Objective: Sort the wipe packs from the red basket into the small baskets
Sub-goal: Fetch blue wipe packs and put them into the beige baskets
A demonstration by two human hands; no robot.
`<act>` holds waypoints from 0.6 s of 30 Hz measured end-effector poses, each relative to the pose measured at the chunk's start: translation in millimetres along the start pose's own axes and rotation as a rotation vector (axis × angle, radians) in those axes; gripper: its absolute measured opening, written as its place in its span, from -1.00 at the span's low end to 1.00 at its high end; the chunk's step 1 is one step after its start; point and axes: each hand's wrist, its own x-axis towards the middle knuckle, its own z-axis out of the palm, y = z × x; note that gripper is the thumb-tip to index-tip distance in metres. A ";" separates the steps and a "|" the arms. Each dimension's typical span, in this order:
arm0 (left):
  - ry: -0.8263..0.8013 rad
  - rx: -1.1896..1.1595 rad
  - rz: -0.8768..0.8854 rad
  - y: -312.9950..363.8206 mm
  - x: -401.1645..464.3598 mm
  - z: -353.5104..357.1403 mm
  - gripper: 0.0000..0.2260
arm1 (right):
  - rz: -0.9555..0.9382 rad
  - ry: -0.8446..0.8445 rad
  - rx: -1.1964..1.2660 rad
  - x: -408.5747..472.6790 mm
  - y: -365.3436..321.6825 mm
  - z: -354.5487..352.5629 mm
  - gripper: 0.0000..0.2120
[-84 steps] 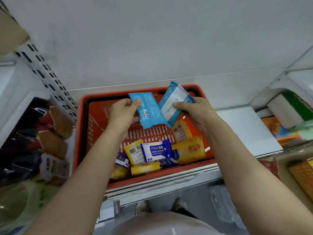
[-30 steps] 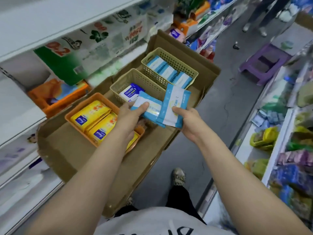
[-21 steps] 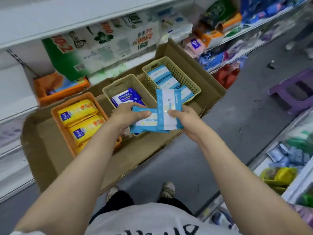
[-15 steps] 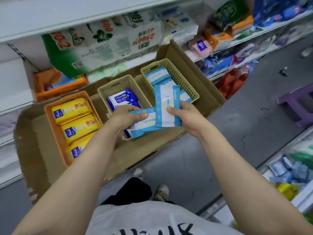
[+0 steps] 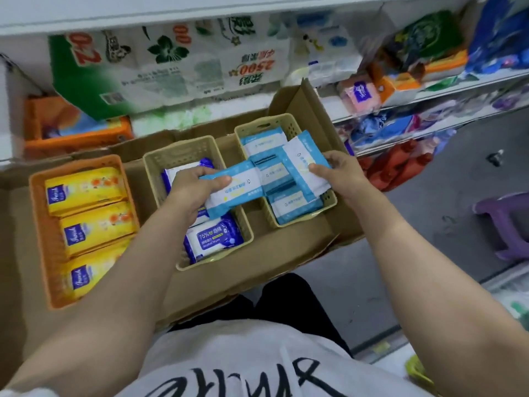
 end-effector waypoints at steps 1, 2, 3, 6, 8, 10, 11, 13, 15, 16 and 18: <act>0.016 -0.006 -0.010 -0.1 3.1 -0.4 -0.82 | 0.001 -0.017 -0.036 9.6 -0.9 1.2 -0.84; 0.035 -0.008 -0.017 -0.6 6.2 -0.4 -0.82 | 0.006 -0.040 -0.084 19.9 -2.3 3.2 -0.78; 0.054 -0.008 -0.025 -0.1 8.8 -0.4 -0.82 | 0.008 -0.068 -0.135 30.9 -4.0 5.9 -0.75; 0.107 -0.036 -0.070 -0.1 14.6 3.4 -0.78 | -0.021 -0.182 -0.288 67.3 -10.7 17.2 -0.71; 0.152 -0.064 -0.096 0.2 14.7 9.1 -0.75 | -0.051 -0.233 -0.381 92.4 -17.2 24.8 -0.66; 0.195 -0.078 -0.113 1.4 14.3 15.8 -0.77 | -0.109 -0.282 -0.459 115.9 -23.9 30.8 -0.64; 0.205 -0.090 -0.120 2.1 14.7 18.8 -0.77 | -0.136 -0.315 -0.493 127.9 -26.8 32.4 -0.64; 0.235 -0.115 -0.145 1.2 17.5 26.1 -0.74 | -0.174 -0.459 -0.579 148.0 -32.2 34.6 -0.66; 0.275 -0.134 -0.162 0.4 20.5 33.2 -0.75 | -0.172 -0.662 -0.704 157.6 -32.5 35.9 -0.62; 0.290 -0.141 -0.166 -0.5 21.7 37.4 -0.75 | -0.173 -0.752 -0.787 158.3 -28.7 35.7 -0.59; 0.308 -0.149 -0.169 -2.3 23.8 45.8 -0.76 | -0.189 -0.876 -0.933 152.4 -15.8 35.8 -0.56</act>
